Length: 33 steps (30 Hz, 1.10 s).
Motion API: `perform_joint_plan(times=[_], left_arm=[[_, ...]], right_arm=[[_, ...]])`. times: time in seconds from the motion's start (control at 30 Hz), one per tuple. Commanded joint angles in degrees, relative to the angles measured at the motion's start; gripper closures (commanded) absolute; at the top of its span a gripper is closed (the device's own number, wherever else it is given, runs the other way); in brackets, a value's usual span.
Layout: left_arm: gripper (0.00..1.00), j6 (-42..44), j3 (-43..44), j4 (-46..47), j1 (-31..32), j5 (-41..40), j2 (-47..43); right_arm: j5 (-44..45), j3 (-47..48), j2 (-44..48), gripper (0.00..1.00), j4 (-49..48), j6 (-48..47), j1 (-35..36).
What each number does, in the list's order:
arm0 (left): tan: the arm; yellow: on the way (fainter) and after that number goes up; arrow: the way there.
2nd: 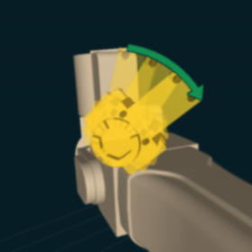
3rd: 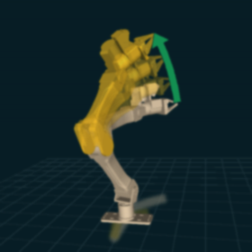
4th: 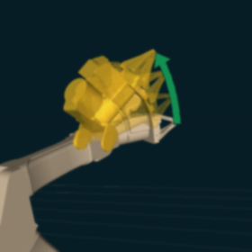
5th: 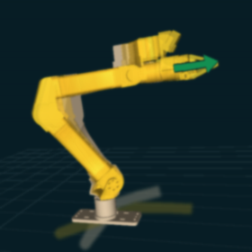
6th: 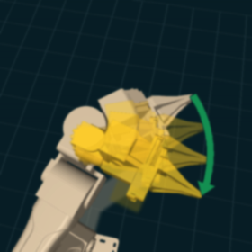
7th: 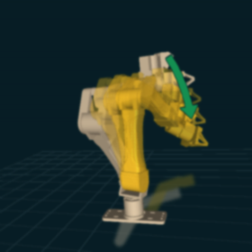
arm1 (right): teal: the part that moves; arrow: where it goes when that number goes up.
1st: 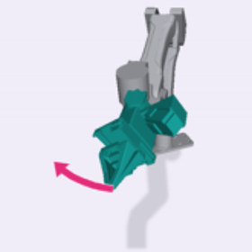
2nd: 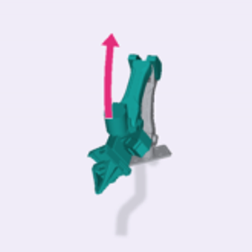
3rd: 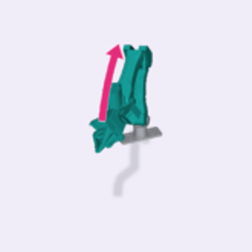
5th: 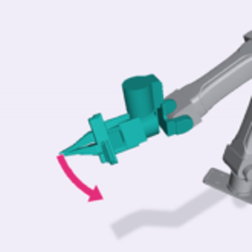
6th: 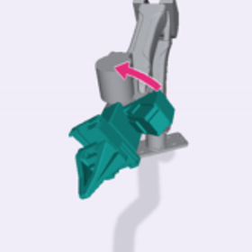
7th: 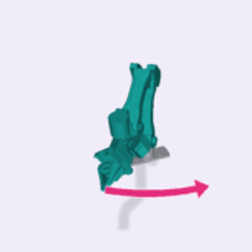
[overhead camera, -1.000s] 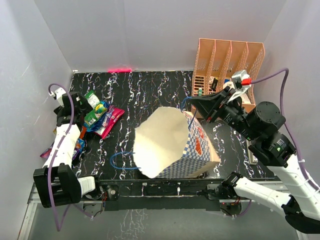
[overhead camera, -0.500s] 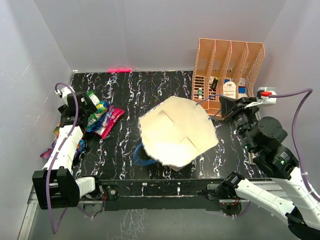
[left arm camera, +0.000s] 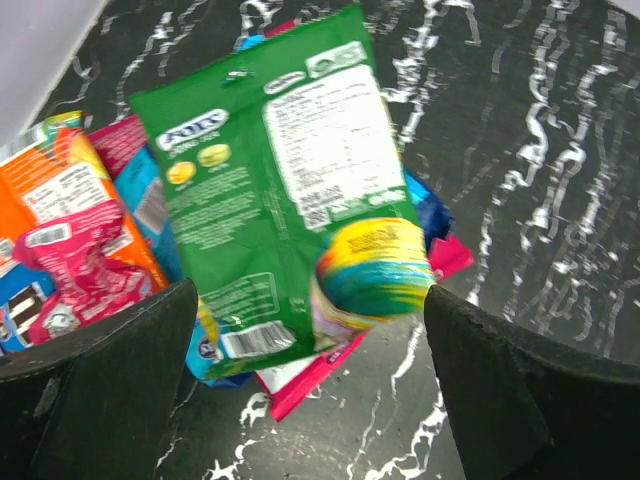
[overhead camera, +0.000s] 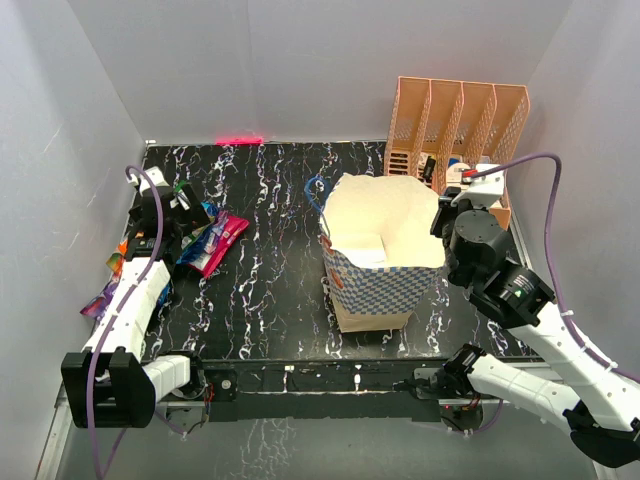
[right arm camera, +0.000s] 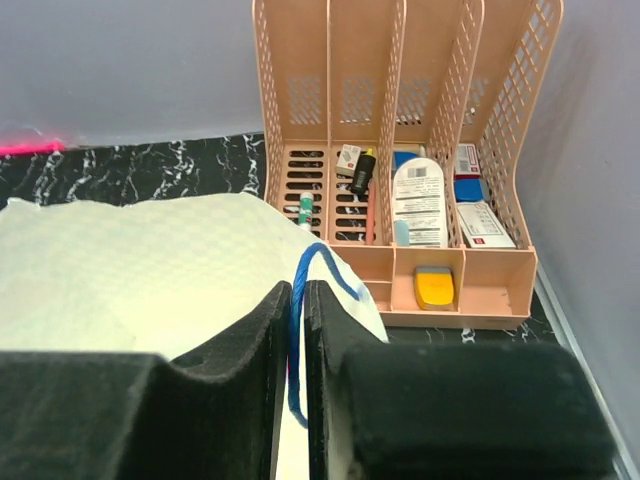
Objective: Take the snacks out of the paper bag
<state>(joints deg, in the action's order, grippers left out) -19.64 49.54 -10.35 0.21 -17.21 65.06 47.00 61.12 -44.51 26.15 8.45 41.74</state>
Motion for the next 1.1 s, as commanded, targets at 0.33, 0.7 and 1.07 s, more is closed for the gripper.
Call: perform_joint_plan(times=[0.33, 0.7, 1.07], left_arm=[[0.02, -2.8, 19.6, -6.6, 1.3, 34.2, -3.6], [0.02, -9.7, 43.1, -11.2, 1.3, 44.6, -7.5], [0.02, -2.1, 50.3, -16.9, 2.7, 35.7, -10.3]], right_arm=[[-14.3, 10.2, 7.5, 0.34, 8.6, 1.6, 0.2], [-18.5, 21.3, 10.4, 0.02, 7.9, -2.7, 0.2], [-18.7, 33.2, 10.1, 0.02, 9.2, -1.5, 0.0]])
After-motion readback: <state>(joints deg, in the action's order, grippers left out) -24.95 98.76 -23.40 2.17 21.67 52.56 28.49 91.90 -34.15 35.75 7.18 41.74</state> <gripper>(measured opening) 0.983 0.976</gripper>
